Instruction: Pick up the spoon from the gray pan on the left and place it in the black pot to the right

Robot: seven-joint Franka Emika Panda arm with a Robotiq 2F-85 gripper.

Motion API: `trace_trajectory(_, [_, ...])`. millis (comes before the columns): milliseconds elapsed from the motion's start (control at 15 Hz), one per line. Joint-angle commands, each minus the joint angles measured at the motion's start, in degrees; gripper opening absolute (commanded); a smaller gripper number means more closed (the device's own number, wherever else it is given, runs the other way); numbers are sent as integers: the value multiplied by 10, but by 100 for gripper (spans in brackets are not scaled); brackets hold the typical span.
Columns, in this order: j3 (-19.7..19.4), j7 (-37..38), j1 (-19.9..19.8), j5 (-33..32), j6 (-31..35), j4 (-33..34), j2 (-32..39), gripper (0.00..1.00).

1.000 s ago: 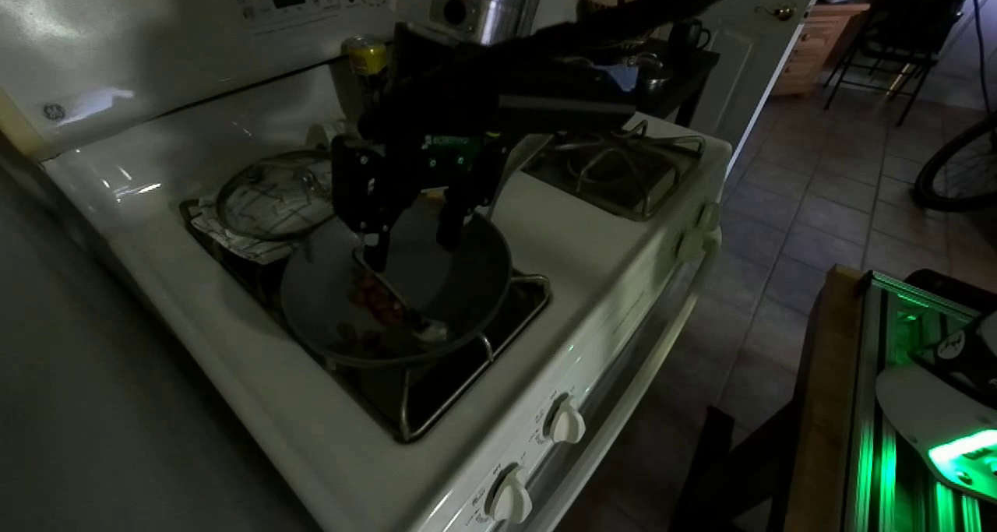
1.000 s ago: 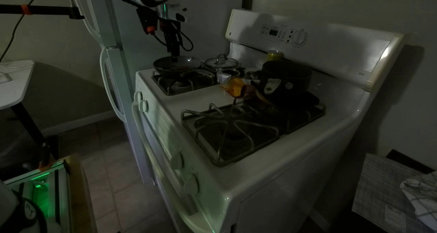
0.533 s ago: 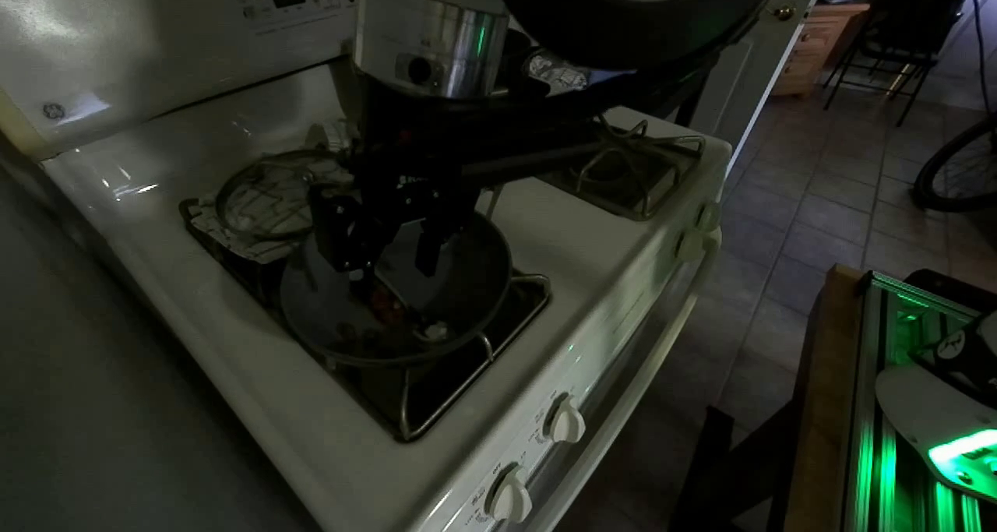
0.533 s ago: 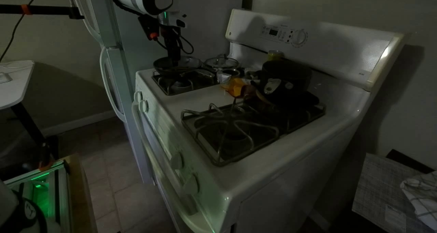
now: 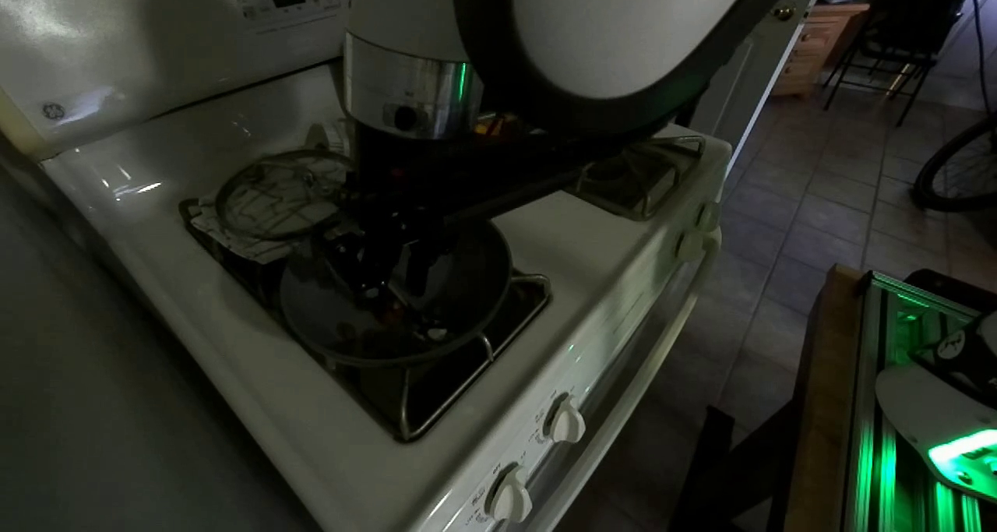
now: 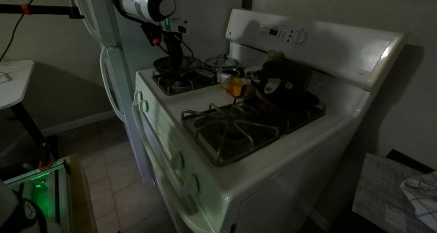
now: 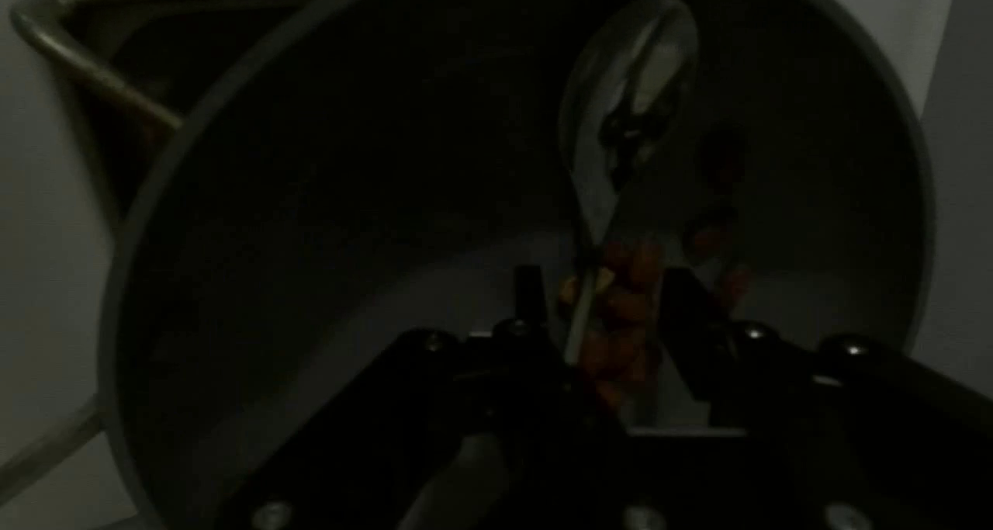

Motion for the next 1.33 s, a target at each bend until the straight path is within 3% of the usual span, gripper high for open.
trace_trajectory(0, [-12,39,22,-26,2,9,13,41])
trace_trajectory(333, [-18,45,30,-41,-1,8,15,27])
trace_trajectory(467, [-20,49,33,-45,-2,9,15,19])
trace_trajectory(600, [-24,56,36,-56,-7,9,16,3])
trace_trajectory(1267, [-22,55,26,-64,-41,-5,-46,3])
